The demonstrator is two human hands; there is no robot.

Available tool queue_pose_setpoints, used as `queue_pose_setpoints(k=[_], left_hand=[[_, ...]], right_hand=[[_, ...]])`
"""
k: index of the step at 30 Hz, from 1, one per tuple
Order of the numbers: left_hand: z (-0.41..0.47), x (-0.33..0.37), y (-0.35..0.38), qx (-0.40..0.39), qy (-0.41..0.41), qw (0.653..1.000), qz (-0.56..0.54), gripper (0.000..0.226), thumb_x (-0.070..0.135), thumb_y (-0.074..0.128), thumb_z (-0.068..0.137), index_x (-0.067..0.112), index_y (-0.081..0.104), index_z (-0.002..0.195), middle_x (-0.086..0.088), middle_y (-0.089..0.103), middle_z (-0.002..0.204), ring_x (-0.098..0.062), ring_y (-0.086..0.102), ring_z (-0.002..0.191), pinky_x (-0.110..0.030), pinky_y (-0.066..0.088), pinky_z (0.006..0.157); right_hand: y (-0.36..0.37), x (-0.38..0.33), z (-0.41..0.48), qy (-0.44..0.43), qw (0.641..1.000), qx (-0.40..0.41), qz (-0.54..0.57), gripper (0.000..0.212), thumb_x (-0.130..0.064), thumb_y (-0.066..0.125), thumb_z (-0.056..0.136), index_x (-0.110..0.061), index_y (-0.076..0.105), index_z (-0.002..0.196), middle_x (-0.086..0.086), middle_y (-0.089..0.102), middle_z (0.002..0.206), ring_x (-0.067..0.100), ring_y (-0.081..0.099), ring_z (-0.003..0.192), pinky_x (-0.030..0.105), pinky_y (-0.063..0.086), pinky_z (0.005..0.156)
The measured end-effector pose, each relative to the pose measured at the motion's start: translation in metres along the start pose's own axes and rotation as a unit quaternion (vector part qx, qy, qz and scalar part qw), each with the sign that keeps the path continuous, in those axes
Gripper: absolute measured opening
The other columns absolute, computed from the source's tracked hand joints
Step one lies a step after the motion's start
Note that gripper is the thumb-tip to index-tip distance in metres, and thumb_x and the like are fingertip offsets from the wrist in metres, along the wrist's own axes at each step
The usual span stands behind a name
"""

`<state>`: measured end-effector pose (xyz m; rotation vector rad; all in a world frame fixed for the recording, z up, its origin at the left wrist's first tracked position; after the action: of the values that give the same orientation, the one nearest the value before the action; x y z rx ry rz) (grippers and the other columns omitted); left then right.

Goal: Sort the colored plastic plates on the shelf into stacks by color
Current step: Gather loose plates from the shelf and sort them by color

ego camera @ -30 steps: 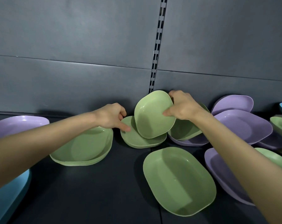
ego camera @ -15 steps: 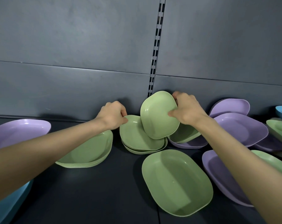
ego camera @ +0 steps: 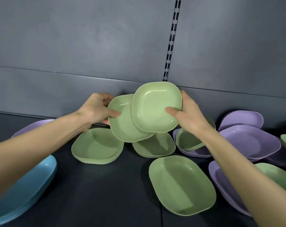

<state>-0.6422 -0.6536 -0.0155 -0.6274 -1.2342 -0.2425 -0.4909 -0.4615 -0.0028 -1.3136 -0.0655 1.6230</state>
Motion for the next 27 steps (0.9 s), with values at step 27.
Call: queue_pose_setpoints(k=[27], left_hand=[[0.035,-0.088,-0.065,-0.220,0.144,0.893,0.365,0.047,0.028,0.084,0.065,0.012,0.066,0.106,0.000,0.058,0.086,-0.012,0.052,0.070,-0.023,0.042,0.063]], right_hand=[[0.103,-0.025,-0.016,0.114,0.992,0.049,-0.019,0.036,-0.012,0.070,0.078,-0.021,0.054,0.109,0.004,0.067,0.105,0.027,0.062,0.098,0.047,0.051,0.089]])
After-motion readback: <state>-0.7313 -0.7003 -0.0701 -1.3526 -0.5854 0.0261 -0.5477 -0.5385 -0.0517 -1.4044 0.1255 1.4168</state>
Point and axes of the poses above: each hand's wrist, its own z-axis towards the middle knuckle, its own y-axis out of the palm, x = y × z, the point moved 1 cm from there along z, towards the middle knuckle
